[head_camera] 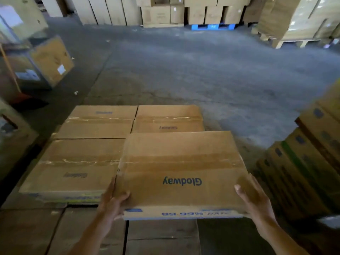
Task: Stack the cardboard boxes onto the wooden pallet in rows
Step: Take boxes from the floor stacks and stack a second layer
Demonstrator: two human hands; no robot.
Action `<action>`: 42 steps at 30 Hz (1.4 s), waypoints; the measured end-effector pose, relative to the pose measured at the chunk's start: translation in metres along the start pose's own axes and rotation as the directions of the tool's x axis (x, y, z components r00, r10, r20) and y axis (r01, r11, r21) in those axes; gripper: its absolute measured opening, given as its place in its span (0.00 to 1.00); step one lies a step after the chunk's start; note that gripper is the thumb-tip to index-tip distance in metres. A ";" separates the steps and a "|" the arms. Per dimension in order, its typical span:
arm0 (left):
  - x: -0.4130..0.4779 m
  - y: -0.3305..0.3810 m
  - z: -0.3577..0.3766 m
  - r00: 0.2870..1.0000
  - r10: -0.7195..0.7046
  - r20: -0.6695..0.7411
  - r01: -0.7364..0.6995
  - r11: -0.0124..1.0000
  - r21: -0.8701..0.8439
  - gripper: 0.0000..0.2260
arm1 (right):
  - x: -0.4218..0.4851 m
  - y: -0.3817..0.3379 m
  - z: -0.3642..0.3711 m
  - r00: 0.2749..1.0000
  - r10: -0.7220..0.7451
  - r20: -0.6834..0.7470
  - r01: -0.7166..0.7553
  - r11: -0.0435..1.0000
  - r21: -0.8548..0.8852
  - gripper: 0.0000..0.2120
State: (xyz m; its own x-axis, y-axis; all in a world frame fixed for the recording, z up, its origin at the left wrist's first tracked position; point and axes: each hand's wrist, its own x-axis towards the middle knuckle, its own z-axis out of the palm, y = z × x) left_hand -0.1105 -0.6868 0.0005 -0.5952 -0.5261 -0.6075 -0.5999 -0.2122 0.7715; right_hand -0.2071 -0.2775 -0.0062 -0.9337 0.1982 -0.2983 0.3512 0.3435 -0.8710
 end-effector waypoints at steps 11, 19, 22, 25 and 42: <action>0.128 -0.028 0.018 0.997 -0.044 0.056 0.041 0.998 0.055 0.38 | 0.073 0.023 0.093 0.995 0.100 0.031 -0.096 0.989 -0.111 0.41; 0.164 -0.046 0.024 0.999 -0.024 -0.026 0.028 0.986 0.165 0.37 | 0.105 0.048 0.123 0.985 0.169 0.038 -0.166 0.984 -0.065 0.39; 0.170 -0.047 0.031 0.995 0.037 -0.095 -0.002 0.939 0.345 0.40 | 0.110 0.059 0.131 0.982 0.188 0.029 -0.185 0.980 -0.078 0.39; 0.173 -0.055 0.039 0.965 0.142 -0.222 0.003 0.836 0.548 0.36 | 0.111 0.066 0.139 0.982 0.187 0.027 -0.184 0.978 -0.099 0.37; 0.120 -0.037 0.046 0.880 0.472 -0.041 -0.268 0.567 0.779 0.30 | 0.102 0.040 0.131 0.999 0.012 -0.034 -0.029 0.836 -0.548 0.35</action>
State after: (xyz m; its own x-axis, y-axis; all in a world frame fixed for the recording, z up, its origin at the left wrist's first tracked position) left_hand -0.1842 -0.7042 -0.1101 -0.7852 -0.5975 -0.1625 -0.5975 0.6621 0.4523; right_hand -0.2980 -0.3635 -0.1225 -0.9265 0.2331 -0.2954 0.3587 0.7843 -0.5061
